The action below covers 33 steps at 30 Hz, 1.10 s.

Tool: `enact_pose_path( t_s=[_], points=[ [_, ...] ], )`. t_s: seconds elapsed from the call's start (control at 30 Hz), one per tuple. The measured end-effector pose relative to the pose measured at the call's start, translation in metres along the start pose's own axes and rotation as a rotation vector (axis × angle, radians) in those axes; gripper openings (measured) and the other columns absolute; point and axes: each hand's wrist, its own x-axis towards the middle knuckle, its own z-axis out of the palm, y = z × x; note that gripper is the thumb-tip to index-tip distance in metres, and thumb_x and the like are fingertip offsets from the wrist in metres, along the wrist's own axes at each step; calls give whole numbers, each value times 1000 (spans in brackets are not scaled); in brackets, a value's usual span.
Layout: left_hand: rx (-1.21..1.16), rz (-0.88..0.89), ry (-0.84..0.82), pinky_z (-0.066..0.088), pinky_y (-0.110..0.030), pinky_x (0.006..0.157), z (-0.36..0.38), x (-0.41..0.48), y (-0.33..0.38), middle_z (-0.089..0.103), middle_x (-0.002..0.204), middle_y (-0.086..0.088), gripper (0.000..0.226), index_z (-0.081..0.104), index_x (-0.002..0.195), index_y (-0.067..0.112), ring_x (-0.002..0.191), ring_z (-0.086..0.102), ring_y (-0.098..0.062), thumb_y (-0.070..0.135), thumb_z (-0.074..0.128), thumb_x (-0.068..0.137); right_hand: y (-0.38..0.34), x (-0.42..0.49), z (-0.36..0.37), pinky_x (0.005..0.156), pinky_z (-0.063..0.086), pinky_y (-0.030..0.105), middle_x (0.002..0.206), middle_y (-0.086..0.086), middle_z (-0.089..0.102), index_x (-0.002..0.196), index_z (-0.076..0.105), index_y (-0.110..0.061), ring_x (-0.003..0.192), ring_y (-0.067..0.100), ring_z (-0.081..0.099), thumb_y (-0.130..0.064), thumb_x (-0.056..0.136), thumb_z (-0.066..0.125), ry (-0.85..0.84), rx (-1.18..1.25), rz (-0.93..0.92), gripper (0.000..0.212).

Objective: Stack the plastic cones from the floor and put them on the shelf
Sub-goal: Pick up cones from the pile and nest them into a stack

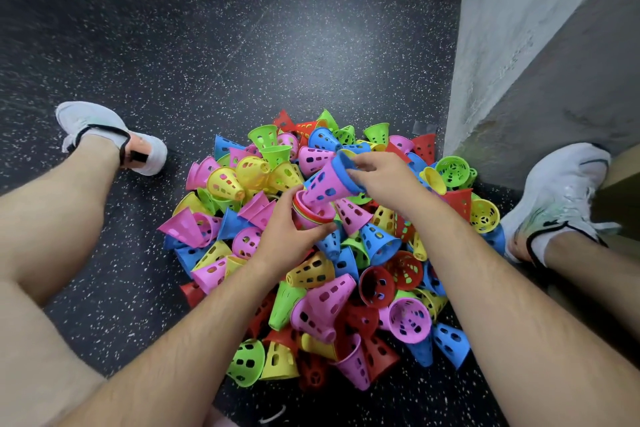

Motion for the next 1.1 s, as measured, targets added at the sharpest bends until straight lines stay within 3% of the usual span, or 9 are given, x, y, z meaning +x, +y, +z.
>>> enact_pose_path(
  t_s=[0.13, 0.27, 0.43, 0.53, 0.67, 0.8, 0.9, 1.0, 1.1],
  points=[
    [-34, 32, -7, 46, -7, 83, -6, -6, -2, 60, 120, 11, 77, 45, 139, 18, 97, 62, 15, 7, 89, 77, -12, -13, 25, 63, 36, 31, 67, 0, 48, 71, 53, -16, 61, 14, 43, -31, 102, 47, -245, -234, 24, 35],
    [11, 10, 30, 40, 2, 84, -18, -15, -8, 52, 127, 17, 87, 39, 150, 19, 101, 54, 25, 18, 89, 79, 15, -10, 42, 97, 45, 37, 118, 4, 66, 117, 66, -12, 114, 26, 57, -23, 101, 43, 10, -427, -33, 31],
    [77, -25, 20, 39, 3, 82, -24, -28, -17, 53, 135, 6, 85, 39, 148, 25, 115, 59, -4, 25, 88, 79, 44, -12, 62, 103, 40, 45, 128, 2, 60, 139, 50, -29, 122, 27, 49, -49, 94, 53, -45, -600, -24, 50],
    [68, -49, 3, 46, -3, 86, -24, -30, -25, 56, 137, 3, 89, 38, 149, 27, 116, 62, -3, 29, 90, 77, 46, -9, 79, 106, 35, 42, 135, 4, 53, 138, 50, -31, 127, 28, 46, -38, 92, 59, -153, -664, -49, 48],
    [70, -63, -5, 51, -19, 99, -27, -32, -28, 57, 138, 3, 92, 37, 151, 30, 117, 63, -6, 34, 90, 76, 53, -6, 86, 92, 44, 40, 124, 6, 53, 124, 59, -24, 112, 29, 54, -20, 96, 56, -40, -613, -74, 28],
    [64, -82, 17, 45, -3, 86, -30, -29, -26, 57, 137, 4, 90, 37, 151, 30, 115, 62, -4, 31, 89, 78, 46, -9, 72, 89, 48, 39, 123, 5, 59, 128, 61, -16, 108, 28, 58, -10, 100, 45, 227, -478, -189, 32],
    [62, -75, 35, 41, 4, 76, -31, -27, -23, 55, 134, 3, 88, 39, 150, 26, 104, 58, 8, 28, 89, 78, 28, -10, 55, 77, 47, 35, 95, -4, 67, 122, 59, -23, 89, 22, 61, -13, 97, 48, 398, -206, -223, 29],
    [31, -70, 44, 43, 2, 78, -30, -25, -19, 57, 130, 4, 85, 40, 149, 23, 104, 61, 1, 22, 88, 79, 6, -8, 49, 61, 46, 36, 77, -2, 71, 101, 58, -29, 57, 14, 53, -17, 91, 56, 300, 44, -108, 16],
    [8, -44, 47, 49, -10, 88, -30, -23, -17, 60, 123, 9, 78, 44, 142, 23, 106, 63, 3, 18, 89, 79, -11, -9, 57, 61, 44, 28, 86, -3, 72, 101, 64, -25, 59, 4, 53, -21, 94, 58, 60, 23, -50, 10]
  ],
)
